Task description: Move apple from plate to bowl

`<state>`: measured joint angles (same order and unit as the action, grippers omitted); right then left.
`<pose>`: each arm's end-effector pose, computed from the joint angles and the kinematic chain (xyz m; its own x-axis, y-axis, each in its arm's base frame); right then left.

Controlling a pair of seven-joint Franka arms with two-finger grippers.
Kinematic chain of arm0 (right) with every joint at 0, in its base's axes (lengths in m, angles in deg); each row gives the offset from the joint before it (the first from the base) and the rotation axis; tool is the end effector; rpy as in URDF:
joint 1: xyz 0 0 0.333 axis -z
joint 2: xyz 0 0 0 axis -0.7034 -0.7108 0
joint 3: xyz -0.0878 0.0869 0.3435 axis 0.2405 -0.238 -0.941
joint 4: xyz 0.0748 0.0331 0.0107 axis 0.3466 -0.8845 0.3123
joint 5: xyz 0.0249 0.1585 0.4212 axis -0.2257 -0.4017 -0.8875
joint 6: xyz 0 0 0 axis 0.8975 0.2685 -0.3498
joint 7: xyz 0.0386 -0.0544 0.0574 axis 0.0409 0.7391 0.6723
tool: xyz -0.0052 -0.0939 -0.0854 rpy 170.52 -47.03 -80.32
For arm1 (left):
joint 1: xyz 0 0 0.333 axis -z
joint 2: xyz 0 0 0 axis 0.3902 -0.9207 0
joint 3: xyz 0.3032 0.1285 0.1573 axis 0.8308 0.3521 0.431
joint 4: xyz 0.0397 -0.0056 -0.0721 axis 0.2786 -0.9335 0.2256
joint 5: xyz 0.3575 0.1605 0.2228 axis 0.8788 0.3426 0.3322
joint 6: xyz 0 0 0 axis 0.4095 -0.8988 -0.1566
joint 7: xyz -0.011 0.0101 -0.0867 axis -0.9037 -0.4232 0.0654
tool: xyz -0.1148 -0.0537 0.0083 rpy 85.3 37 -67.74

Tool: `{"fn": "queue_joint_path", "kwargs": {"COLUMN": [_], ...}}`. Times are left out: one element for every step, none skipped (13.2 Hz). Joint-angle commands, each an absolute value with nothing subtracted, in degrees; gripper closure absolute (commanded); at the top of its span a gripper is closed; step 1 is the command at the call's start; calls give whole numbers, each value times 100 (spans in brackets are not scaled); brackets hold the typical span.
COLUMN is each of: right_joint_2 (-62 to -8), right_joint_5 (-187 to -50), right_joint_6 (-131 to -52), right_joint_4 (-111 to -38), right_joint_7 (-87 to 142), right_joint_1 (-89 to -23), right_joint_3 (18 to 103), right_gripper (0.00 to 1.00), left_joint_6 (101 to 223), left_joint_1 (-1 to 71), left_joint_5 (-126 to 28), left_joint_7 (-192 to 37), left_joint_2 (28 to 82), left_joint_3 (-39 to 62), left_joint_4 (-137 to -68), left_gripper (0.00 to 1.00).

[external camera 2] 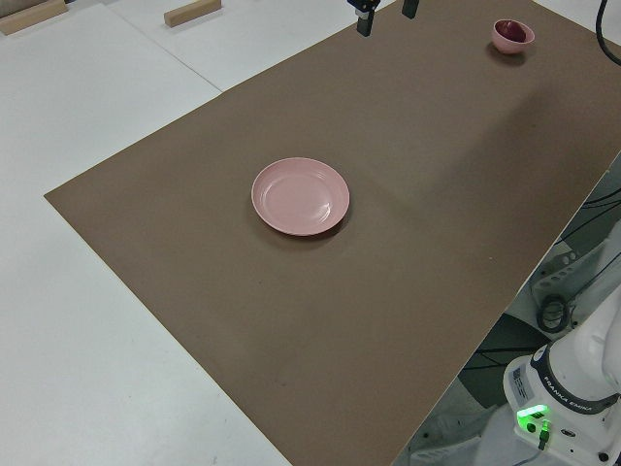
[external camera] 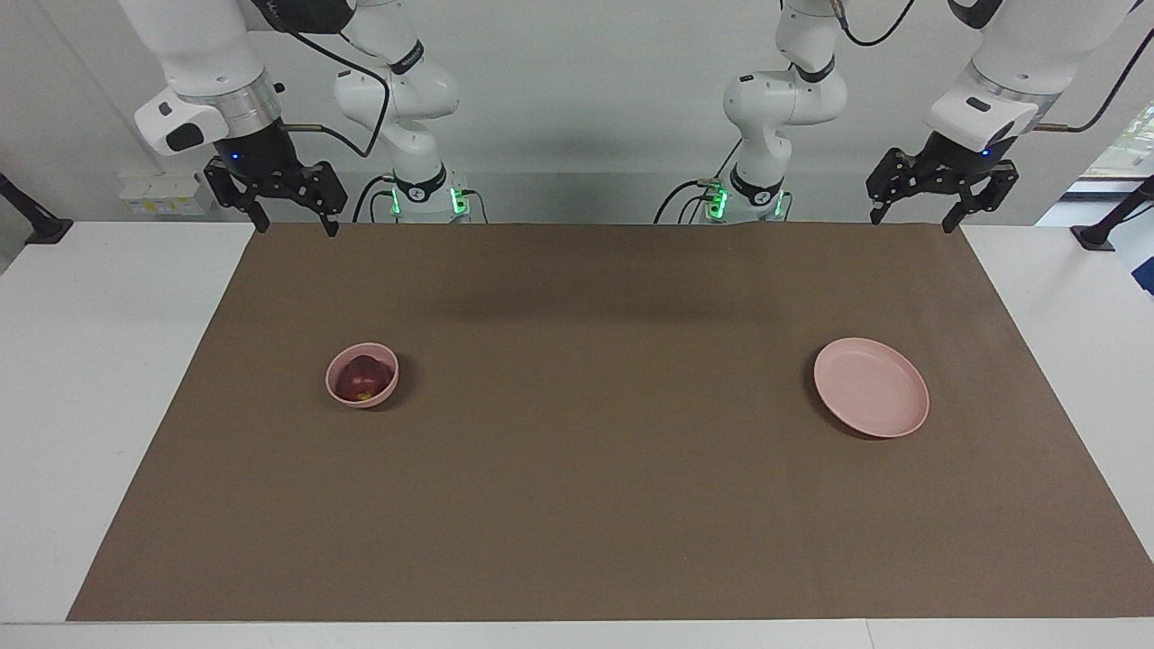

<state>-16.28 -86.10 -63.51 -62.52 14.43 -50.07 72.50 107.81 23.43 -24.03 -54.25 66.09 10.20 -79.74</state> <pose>0.5904 -0.0036 0.6764 0.9962 -0.0846 0.0226 -0.0851 -0.9961 0.0251 0.5908 -0.0513 0.6980 0.9763 -0.2163 -0.0003 -0.2163 -0.9763 0.0091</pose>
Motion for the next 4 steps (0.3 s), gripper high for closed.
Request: {"fn": "queue_joint_path", "kwargs": {"right_joint_2": [-1608,-1608,-1608,-1608], "right_joint_5": [-8759,-8908,-8910,-8892], "right_joint_6": [-6225,-6156,-6085,-6093], "right_joint_4": [-6175,-6157,-6148,-6148], "right_joint_7": [1526,1517,1517,1561], "right_joint_1": [-4909,-4900,-4900,-4900], "right_joint_3": [7245,7272,7272,7272], "right_gripper": [0,0,0,0], "left_joint_6": [10659,10659,10659,10651], "left_joint_1": [2262,2262,2262,2262], "left_joint_5": [-2348,-2348,-2348,-2348], "left_joint_7": [-5376,-5376,-5376,-5376], "left_joint_2": [6658,6658,6658,6658], "left_joint_3": [991,991,991,991], "left_joint_4": [-7946,-7946,-7946,-7946], "left_gripper": [0,0,0,0]}}
